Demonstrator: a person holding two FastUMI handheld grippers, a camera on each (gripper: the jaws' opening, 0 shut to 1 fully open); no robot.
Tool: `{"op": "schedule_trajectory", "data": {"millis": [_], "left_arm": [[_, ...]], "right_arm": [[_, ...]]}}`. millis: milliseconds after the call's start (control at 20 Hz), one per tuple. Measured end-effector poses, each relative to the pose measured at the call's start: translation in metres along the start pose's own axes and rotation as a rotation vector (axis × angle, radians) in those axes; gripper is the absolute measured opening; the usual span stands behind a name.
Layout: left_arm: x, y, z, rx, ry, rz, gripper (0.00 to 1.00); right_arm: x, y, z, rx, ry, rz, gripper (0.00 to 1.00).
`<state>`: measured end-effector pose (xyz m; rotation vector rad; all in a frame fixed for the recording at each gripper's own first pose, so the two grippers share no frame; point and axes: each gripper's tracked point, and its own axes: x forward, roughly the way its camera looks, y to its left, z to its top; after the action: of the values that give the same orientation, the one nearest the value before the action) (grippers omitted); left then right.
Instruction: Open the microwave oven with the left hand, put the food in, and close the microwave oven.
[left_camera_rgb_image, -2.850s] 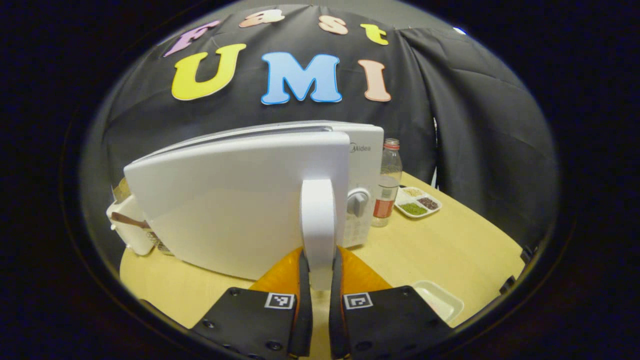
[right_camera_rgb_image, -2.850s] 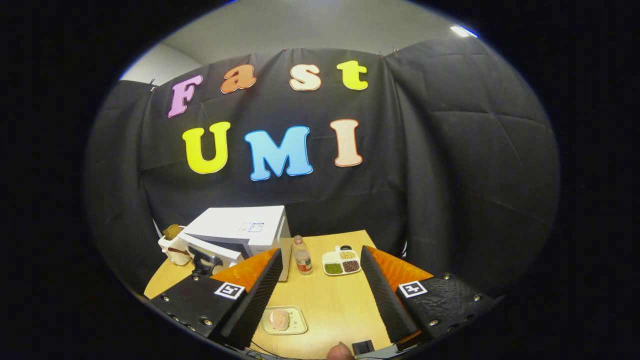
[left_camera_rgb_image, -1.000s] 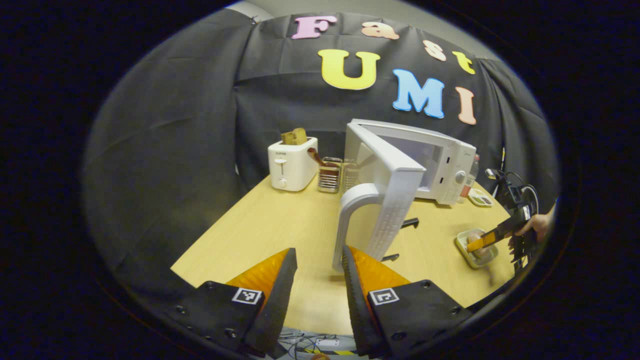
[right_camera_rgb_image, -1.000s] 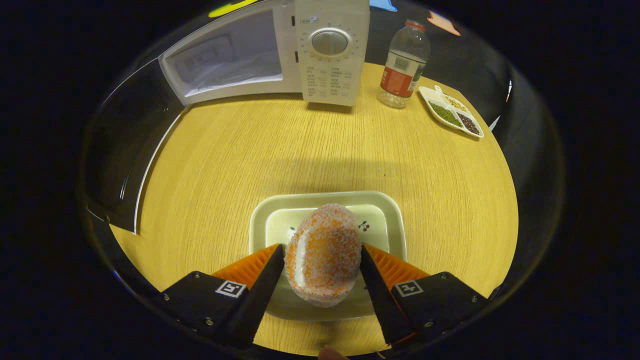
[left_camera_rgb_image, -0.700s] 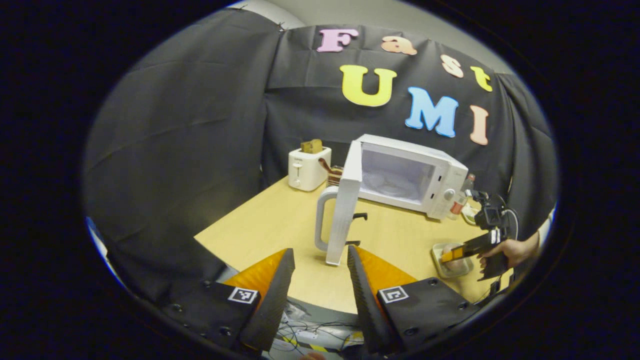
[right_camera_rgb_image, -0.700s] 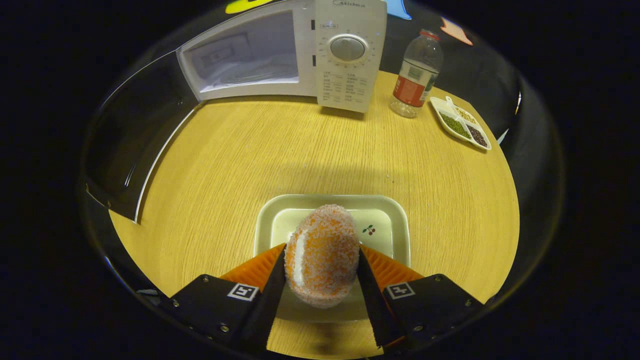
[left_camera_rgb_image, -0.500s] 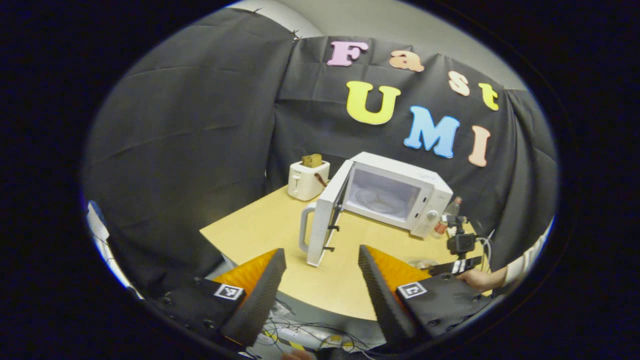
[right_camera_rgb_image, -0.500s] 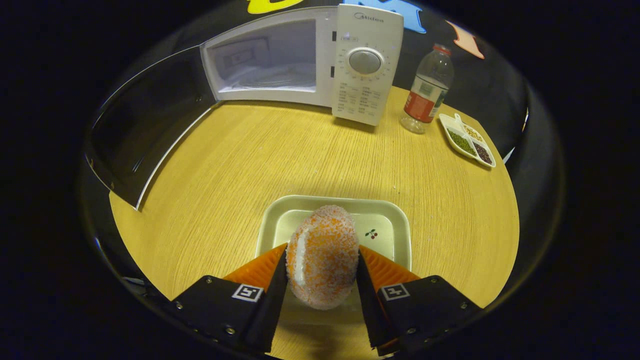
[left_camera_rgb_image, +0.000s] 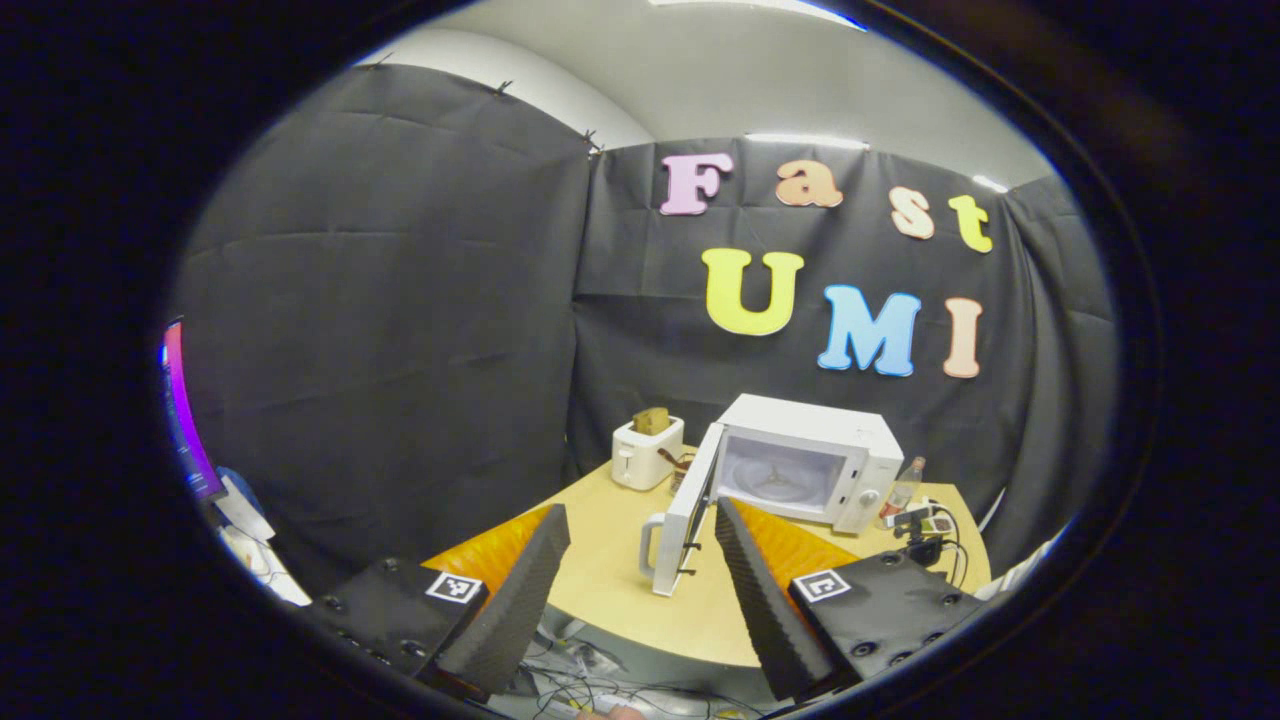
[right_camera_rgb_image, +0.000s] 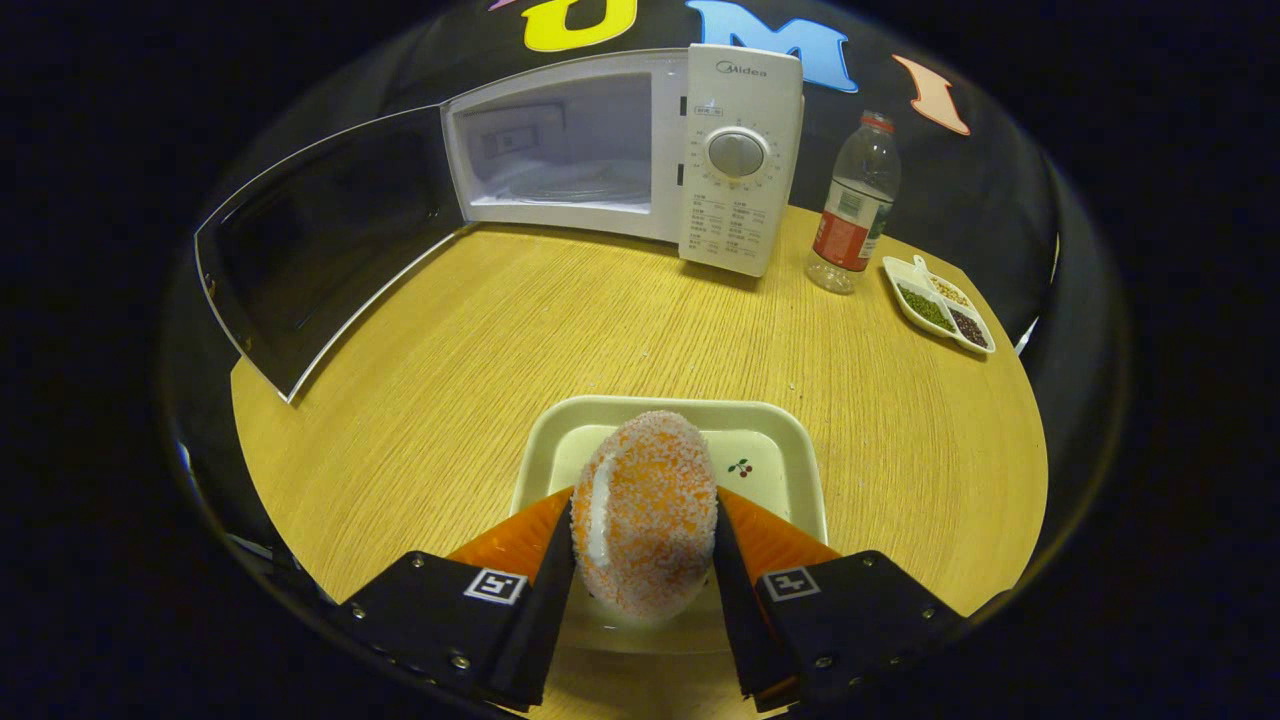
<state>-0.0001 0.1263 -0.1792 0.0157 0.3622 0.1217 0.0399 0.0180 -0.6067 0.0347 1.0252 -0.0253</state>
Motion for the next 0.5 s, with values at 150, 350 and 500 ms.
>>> {"op": "schedule_trajectory", "data": {"millis": [150,350,500], "left_arm": [[-0.005,0.026,0.016,0.052,-0.073,-0.064,0.94],[0.0,0.06,-0.011,0.064,-0.043,-0.125,0.94],[0.012,0.07,-0.004,0.031,-0.05,-0.174,0.94]], "right_arm": [[0.001,0.001,0.0,0.057,-0.013,-0.024,0.71],[-0.011,0.001,-0.003,0.16,0.131,-0.131,0.7],[-0.03,0.016,0.036,0.226,0.036,-0.137,0.67]]}}
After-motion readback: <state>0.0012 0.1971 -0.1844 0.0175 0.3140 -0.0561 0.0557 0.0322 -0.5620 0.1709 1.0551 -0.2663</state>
